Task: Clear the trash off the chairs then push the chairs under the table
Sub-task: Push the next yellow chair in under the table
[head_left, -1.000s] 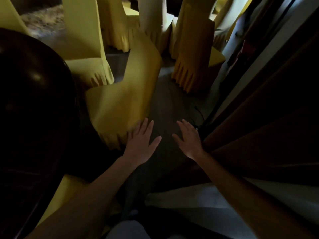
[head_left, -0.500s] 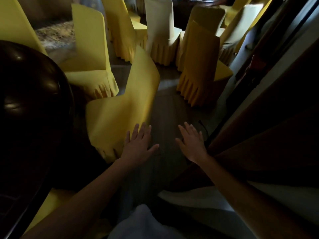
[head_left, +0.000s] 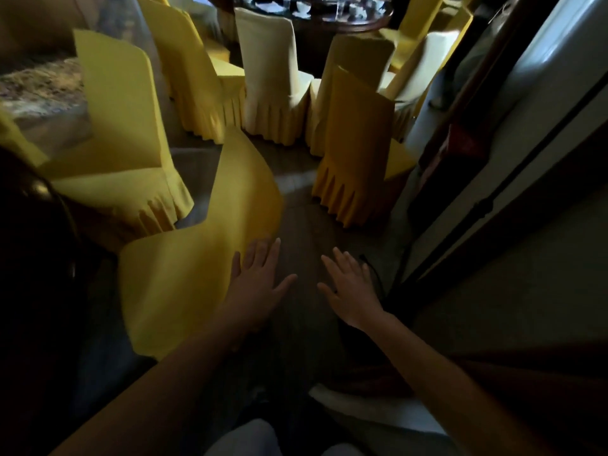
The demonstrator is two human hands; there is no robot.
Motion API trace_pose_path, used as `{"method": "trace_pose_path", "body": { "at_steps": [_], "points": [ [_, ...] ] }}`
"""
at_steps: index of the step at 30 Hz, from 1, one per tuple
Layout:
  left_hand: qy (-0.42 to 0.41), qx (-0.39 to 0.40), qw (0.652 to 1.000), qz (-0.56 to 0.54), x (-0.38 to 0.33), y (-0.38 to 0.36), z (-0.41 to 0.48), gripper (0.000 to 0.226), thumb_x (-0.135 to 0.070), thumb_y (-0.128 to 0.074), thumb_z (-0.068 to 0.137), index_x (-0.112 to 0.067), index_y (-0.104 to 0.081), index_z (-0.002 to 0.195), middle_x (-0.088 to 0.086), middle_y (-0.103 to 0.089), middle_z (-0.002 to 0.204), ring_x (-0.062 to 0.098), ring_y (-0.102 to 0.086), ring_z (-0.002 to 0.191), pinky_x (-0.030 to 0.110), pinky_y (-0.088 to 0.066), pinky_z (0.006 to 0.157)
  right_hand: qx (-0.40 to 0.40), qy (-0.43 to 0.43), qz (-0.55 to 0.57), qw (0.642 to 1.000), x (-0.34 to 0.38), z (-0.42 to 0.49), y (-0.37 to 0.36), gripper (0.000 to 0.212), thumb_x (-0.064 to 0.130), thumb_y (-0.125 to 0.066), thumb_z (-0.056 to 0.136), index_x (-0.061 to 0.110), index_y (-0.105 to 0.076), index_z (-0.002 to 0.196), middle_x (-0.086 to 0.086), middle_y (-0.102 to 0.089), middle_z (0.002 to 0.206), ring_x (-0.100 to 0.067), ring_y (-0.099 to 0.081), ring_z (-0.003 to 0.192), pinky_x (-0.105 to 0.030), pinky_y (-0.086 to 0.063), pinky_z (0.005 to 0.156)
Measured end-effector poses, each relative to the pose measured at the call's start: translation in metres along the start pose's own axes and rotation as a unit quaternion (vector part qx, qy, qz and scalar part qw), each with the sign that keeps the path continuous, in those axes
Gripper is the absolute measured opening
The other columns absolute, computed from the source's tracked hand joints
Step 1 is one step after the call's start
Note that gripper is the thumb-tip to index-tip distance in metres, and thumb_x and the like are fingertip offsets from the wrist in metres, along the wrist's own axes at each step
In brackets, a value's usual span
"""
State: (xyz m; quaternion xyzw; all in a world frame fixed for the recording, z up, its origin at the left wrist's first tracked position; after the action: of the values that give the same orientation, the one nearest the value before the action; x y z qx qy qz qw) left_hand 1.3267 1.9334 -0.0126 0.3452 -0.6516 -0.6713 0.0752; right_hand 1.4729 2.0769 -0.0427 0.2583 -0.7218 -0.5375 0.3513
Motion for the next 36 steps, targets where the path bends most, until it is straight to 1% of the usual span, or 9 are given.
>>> {"method": "trace_pose_path", "body": {
  "at_steps": [3, 7, 11, 15, 19, 24, 29, 32, 36],
  "points": [
    [-0.011, -0.017, 1.0, -0.004, 0.012, 0.017, 0.032, 0.074, -0.058, -0.029, 0.092, -0.026, 0.004, 0.149, -0.001, 0.008, 0.159, 0.017, 0.014, 0.145, 0.043, 0.009, 0.114, -0.006, 0.015, 0.001, 1.0, 0.013, 0.037, 0.01, 0.062, 0.051, -0.034, 0.096, 0.032, -0.009, 0.15, 0.003, 0.004, 0.161, -0.017, 0.01, 0.146, -0.047, 0.006, 0.114],
    [-0.005, 0.001, 1.0, -0.001, 0.029, 0.029, 0.064, 0.073, -0.057, -0.029, 0.093, -0.025, 0.004, 0.149, -0.001, 0.009, 0.159, 0.018, 0.013, 0.145, 0.045, 0.007, 0.115, -0.024, 0.024, 0.011, 0.999, 0.031, 0.074, 0.026, 0.062, 0.049, -0.037, 0.096, 0.032, -0.009, 0.15, 0.004, 0.004, 0.161, -0.017, 0.01, 0.146, -0.048, 0.004, 0.115],
    [0.001, 0.011, 1.0, -0.018, 0.04, 0.039, 0.097, 0.072, -0.055, -0.03, 0.094, -0.025, 0.005, 0.149, 0.0, 0.01, 0.159, 0.02, 0.013, 0.145, 0.047, 0.006, 0.115, 0.0, 0.04, 0.021, 0.999, 0.043, 0.103, 0.044, 0.065, 0.048, -0.04, 0.096, 0.029, -0.01, 0.151, 0.003, 0.005, 0.161, -0.018, 0.011, 0.146, -0.05, 0.003, 0.116],
    [-0.004, -0.007, 0.999, -0.046, 0.045, 0.046, 0.127, 0.073, -0.054, -0.031, 0.093, -0.026, 0.007, 0.149, -0.001, 0.012, 0.159, 0.018, 0.015, 0.144, 0.045, 0.009, 0.115, 0.005, 0.058, 0.02, 0.998, 0.045, 0.137, 0.059, 0.065, 0.047, -0.04, 0.097, 0.029, -0.009, 0.151, 0.002, 0.007, 0.161, -0.018, 0.013, 0.146, -0.049, 0.006, 0.115],
    [0.014, -0.022, 0.998, -0.055, 0.05, 0.047, 0.164, 0.074, -0.054, -0.032, 0.094, -0.024, 0.007, 0.149, 0.0, 0.011, 0.159, 0.018, 0.015, 0.144, 0.045, 0.008, 0.115, 0.013, 0.072, 0.027, 0.997, 0.038, 0.179, 0.068, 0.061, 0.044, -0.037, 0.099, 0.028, -0.01, 0.151, 0.002, 0.007, 0.161, -0.019, 0.013, 0.146, -0.049, 0.006, 0.115],
    [0.061, -0.03, 0.996, -0.056, 0.055, 0.043, 0.219, 0.073, -0.055, -0.03, 0.094, -0.025, 0.009, 0.148, -0.001, 0.014, 0.158, 0.017, 0.019, 0.143, 0.045, 0.009, 0.114, 0.024, 0.115, 0.002, 0.993, 0.022, 0.254, 0.075, 0.06, 0.043, -0.036, 0.099, 0.029, -0.01, 0.151, 0.002, 0.007, 0.161, -0.019, 0.013, 0.146, -0.048, 0.007, 0.115],
    [0.136, -0.065, 0.987, -0.053, 0.049, 0.045, 0.277, 0.073, -0.057, -0.026, 0.093, -0.023, 0.006, 0.149, 0.001, 0.014, 0.158, 0.019, 0.018, 0.144, 0.045, 0.009, 0.114, 0.021, 0.195, -0.025, 0.98, 0.003, 0.334, 0.089, 0.062, 0.045, -0.037, 0.097, 0.031, -0.01, 0.15, 0.003, 0.004, 0.161, -0.018, 0.012, 0.146, -0.045, 0.008, 0.113],
    [0.178, -0.071, 0.981, -0.032, 0.045, 0.042, 0.303, 0.074, -0.059, -0.024, 0.093, -0.021, 0.005, 0.149, 0.002, 0.015, 0.158, 0.02, 0.018, 0.143, 0.046, 0.009, 0.115, 0.03, 0.253, -0.034, 0.966, -0.005, 0.374, 0.097, 0.064, 0.049, -0.036, 0.095, 0.03, -0.009, 0.15, 0.001, 0.004, 0.161, -0.021, 0.011, 0.146, -0.046, 0.009, 0.111],
    [0.248, -0.098, 0.964, -0.011, 0.041, 0.045, 0.325, 0.074, -0.057, -0.027, 0.093, -0.019, 0.001, 0.15, 0.004, 0.008, 0.159, 0.022, 0.011, 0.145, 0.047, 0.003, 0.116, 0.06, 0.321, -0.084, 0.941, -0.005, 0.425, 0.103, 0.067, 0.051, -0.035, 0.094, 0.025, -0.008, 0.15, -0.003, 0.006, 0.161, -0.024, 0.013, 0.145, -0.051, 0.005, 0.114]
  ]
}}
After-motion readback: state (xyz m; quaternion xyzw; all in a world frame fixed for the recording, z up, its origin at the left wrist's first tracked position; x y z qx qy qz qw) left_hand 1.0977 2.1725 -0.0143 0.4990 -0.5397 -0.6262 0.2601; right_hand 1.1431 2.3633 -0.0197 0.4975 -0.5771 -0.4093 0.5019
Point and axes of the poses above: each hand's wrist, its own z-axis towards the middle knuckle, its own y-axis out of the back of the hand, x = y × z, the point moved 1 cm from there along z, towards the middle knuckle
